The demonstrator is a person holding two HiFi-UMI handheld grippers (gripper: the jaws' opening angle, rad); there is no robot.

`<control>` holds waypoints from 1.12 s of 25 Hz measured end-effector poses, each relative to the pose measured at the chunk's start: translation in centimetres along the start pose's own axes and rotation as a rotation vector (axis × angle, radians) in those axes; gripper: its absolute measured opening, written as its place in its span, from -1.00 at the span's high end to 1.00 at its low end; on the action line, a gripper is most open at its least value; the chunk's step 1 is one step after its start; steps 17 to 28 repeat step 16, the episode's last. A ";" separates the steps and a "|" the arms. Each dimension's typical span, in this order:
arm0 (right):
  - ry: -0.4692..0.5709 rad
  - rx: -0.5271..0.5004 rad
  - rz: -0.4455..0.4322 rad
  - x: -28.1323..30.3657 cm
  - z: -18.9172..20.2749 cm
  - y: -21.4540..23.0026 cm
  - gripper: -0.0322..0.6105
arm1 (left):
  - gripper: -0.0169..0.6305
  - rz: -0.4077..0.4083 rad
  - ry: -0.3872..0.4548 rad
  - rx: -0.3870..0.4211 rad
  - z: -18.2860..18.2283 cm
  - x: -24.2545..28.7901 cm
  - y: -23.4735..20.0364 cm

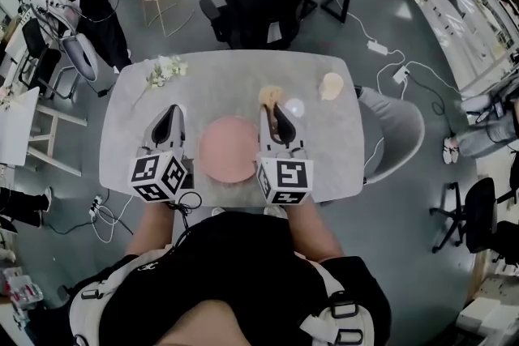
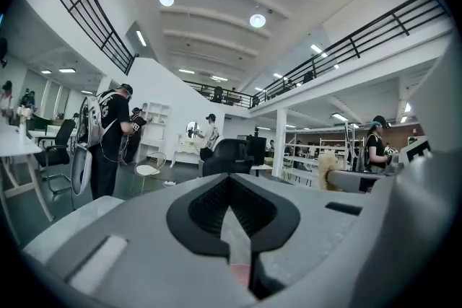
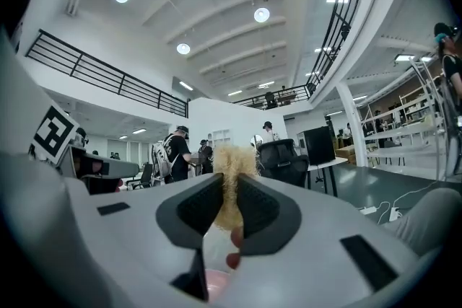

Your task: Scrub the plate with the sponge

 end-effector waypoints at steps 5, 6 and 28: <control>0.003 -0.032 -0.009 0.5 0.0 -0.2 0.70 | 0.93 0.007 0.002 0.030 -0.1 0.2 0.1; 0.005 -0.037 -0.012 0.5 0.0 -0.3 0.70 | 0.93 0.007 0.002 0.030 -0.1 0.2 0.1; 0.006 -0.031 -0.032 0.8 -0.1 -0.1 0.70 | 0.93 0.000 -0.007 0.012 0.2 0.3 0.1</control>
Point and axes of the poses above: the fingertips, and each gripper's own axes: x forward along the fingers, y to its right, z out of its underside, the point moved 1 cm from there along -x, backward along the fingers, and after that the axes turned 8 degrees about y, right-handed, at the moved point
